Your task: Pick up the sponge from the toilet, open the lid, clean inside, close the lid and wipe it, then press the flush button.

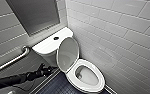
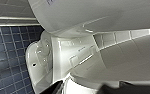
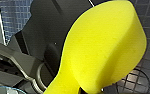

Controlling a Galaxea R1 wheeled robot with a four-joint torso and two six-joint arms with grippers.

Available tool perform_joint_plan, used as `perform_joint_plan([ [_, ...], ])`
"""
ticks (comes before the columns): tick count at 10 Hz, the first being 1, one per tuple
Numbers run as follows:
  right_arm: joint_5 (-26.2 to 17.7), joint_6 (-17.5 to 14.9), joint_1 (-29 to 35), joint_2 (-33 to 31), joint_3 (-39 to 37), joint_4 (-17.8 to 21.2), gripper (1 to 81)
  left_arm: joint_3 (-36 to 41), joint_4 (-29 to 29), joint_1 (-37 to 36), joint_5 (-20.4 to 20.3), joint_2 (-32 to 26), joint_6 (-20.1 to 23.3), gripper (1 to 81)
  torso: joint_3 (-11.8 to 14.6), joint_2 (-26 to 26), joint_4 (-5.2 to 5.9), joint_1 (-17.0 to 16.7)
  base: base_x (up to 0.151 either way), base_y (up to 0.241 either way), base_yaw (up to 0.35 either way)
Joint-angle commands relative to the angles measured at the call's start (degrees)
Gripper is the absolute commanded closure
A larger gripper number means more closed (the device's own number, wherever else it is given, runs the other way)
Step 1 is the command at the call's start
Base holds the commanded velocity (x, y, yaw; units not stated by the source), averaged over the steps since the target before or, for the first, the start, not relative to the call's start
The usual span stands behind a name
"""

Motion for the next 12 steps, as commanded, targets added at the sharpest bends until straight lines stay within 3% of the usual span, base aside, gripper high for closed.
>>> perform_joint_plan([
  [1,-2.01,-0.02,-2.77,-1.14,-0.11,-1.88,81.1,0.57,-0.45,-7.24,-1.01,0.19,-1.44,1.0,-0.06,0.0,0.0,0.02,0.0,0.0,0.0],
  [8,-1.92,0.33,-2.6,0.79,-3.19,-1.7,81.1,-1.63,0.69,-7.86,0.39,8.03,-1.26,1.0,-0.06,0.0,0.0,0.0,0.0,0.0,0.0],
  [9,-1.92,0.5,-2.33,0.97,-3.89,-1.61,81.1,-0.41,1.64,-7.6,5.36,7.5,-0.66,1.0,-0.06,0.0,0.0,0.0,0.0,0.0,0.0],
  [11,-2.18,0.6,-1.9,1.32,-5.9,-1.79,81.1,5.62,15.49,-2.42,20.04,4.44,4.69,1.0,-0.06,0.0,0.0,0.0,0.0,0.0,0.0],
  [12,-2.97,0.6,-1.45,2.1,-7.56,-1.97,81.1,8.36,20.25,2.47,21.84,2.25,6.63,1.0,-0.06,0.0,0.0,0.0,0.0,0.0,0.0],
])
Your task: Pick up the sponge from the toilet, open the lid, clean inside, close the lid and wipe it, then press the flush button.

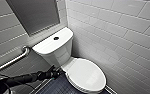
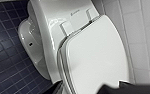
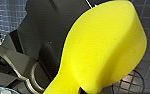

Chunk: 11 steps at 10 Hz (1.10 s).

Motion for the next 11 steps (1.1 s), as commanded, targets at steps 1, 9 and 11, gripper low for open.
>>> perform_joint_plan([
  [1,-3.18,0.25,-1.26,1.27,-5.93,-1.79,81.1,10.71,16.7,6.92,9.8,-8.23,6.96,1.0,0.0,0.0,0.0,0.0,0.0,0.0,0.0],
  [9,-8.98,-28.38,-3.98,8.56,-5.69,26.06,81.1,5.7,26.11,43.21,1.28,-7.97,23.05,1.0,0.02,-0.02,0.0,-0.02,0.0,0.0,0.0],
  [11,-11.35,-38.6,-4.33,7.86,-0.22,33.8,81.1,3.24,26.2,49.02,-1.81,-7.71,24.63,1.0,0.04,-0.04,0.0,-0.02,0.0,0.0,0.0],
])
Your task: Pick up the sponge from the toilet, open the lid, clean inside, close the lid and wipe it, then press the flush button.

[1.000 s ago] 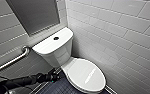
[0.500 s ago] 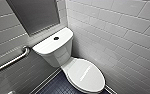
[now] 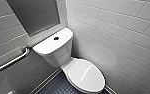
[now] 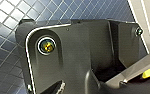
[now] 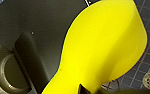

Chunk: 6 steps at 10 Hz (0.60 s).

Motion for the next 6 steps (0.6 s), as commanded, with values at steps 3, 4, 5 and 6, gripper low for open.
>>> perform_joint_plan([
  [3,-10.32,-20.7,-3.37,-1.04,9.92,19.2,81.1,-7.53,3.3,12.84,-3.23,2.97,7.27,1.0,0.05,0.0,0.0,-0.02,0.0,0.0,0.0],
  [4,-10.59,-20.7,-3.45,-1.56,10.43,19.29,81.1,-9.02,2.53,14.86,-3.4,3.93,9.71,1.0,0.05,0.0,0.0,-0.02,0.0,0.0,0.0],
  [5,-10.59,-20.7,-3.89,-3.05,12.81,19.29,81.1,-10.18,2.17,16.62,-4.54,5.17,11.93,1.0,0.07,-0.02,0.0,-0.04,0.0,0.0,0.0],
  [6,-10.24,-21.49,-4.42,-4.2,15.37,19.64,81.1,-11.32,1.11,17.94,-6.48,5.79,13.08,1.0,0.09,-0.02,0.0,-0.04,0.0,0.0,0.0],
])
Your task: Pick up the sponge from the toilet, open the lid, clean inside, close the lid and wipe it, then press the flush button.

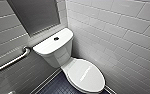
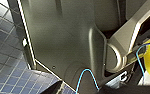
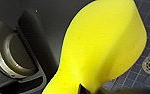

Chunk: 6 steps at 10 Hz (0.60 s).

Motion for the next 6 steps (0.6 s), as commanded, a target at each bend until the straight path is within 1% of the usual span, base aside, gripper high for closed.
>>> perform_joint_plan([
  [1,-3.62,-1.33,-3.93,-3.64,5.88,1.97,81.1,-2.33,-3.04,4.26,-1.03,0.9,5.69,1.0,0.0,0.0,0.0,0.0,0.0,0.0,0.0],
  [2,-3.53,-1.5,-4.2,-3.81,6.41,2.33,81.1,-2.42,-3.84,5.23,-1.99,0.81,7.98,1.0,0.0,0.0,0.0,0.0,0.0,0.0,0.0],
  [3,-3.53,-2.2,-4.2,-3.9,6.68,2.59,81.1,-2.6,-4.55,6.2,-3.67,0.98,8.61,1.0,0.02,-0.02,0.0,-0.02,0.0,0.0,0.0],
  [4,-4.05,-1.85,-3.5,-4.17,7.21,3.91,81.1,-4.09,-4.46,6.38,-3.85,1.51,8.43,1.0,0.02,-0.02,0.0,-0.02,0.0,0.0,0.0],
  [6,-3.79,-1.5,-2.27,-7.93,12.47,3.03,81.1,-5.58,-3.93,7.08,-2.88,3.52,8.52,1.0,0.02,-0.02,0.0,-0.07,0.0,0.0,0.0],
])
